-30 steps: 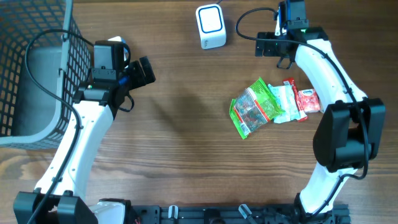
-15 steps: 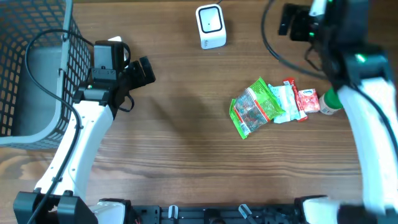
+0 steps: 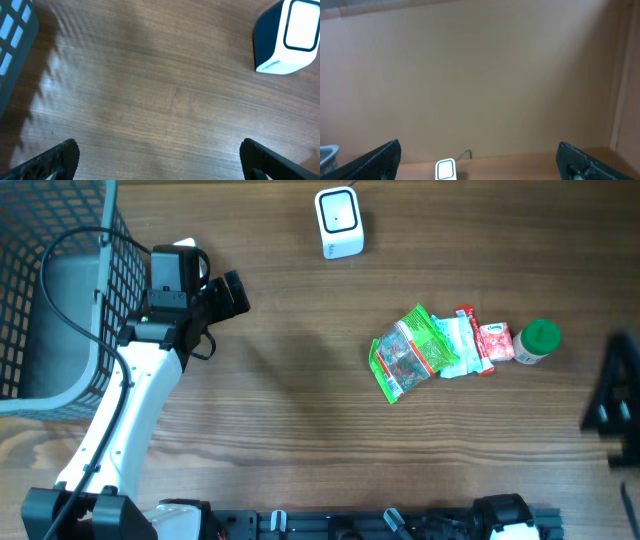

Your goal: Scan the item barcode

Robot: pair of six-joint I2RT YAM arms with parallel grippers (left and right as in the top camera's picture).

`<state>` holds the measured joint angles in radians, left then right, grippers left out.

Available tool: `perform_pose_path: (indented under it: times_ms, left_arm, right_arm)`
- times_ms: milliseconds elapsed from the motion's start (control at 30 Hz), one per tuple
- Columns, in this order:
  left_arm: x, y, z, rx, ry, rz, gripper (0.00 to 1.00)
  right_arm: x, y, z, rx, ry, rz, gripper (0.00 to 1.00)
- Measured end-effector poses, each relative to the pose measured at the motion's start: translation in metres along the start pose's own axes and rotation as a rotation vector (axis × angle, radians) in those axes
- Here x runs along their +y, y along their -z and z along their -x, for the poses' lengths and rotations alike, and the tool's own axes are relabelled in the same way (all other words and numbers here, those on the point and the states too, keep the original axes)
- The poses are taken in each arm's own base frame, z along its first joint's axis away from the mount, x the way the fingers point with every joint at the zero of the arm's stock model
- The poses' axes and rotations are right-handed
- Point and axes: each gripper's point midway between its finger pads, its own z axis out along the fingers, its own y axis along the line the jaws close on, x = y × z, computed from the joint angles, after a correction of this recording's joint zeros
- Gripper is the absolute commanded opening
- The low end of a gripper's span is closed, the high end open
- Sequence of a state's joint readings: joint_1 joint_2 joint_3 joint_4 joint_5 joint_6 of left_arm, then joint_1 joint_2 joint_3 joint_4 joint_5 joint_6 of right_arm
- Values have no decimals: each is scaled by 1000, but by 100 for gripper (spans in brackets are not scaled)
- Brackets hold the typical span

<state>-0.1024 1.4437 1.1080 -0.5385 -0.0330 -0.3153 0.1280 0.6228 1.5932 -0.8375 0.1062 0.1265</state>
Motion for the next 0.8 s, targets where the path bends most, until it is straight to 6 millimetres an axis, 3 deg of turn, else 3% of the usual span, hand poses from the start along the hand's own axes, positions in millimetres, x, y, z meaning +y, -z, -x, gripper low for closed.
perform_pose_path:
  times_ms: [100, 133, 167, 333, 433, 533, 700, 800]
  left_arm:
    - [0, 0, 0, -2, 0, -1, 100]
    - [0, 0, 0, 0, 0, 0, 100]
    - [0, 0, 1, -3, 0, -1, 100]
    - [0, -1, 0, 0, 0, 0, 100]
    - [0, -1, 0, 0, 0, 0, 100]
    - [0, -1, 0, 0, 0, 0, 100]
    - [0, -1, 0, 1, 0, 0, 100]
    - [0, -1, 0, 1, 0, 0, 100]
  right_arm:
    - [-10, 41, -37, -71, -8, 6, 100]
    - [-11, 44, -42, -126, -14, 14, 100]
    - [-14, 44, -68, -133, -14, 14, 100]
    - [-5, 20, -90, -452, -38, 105, 100]
    - [-1, -2, -124, -526, -44, 152, 100]
    - [-6, -34, -201, -384, -100, 156, 100]
    - [-14, -58, -296, -153, -206, 140, 100]
    - [-14, -60, -318, -65, -171, 132, 100]
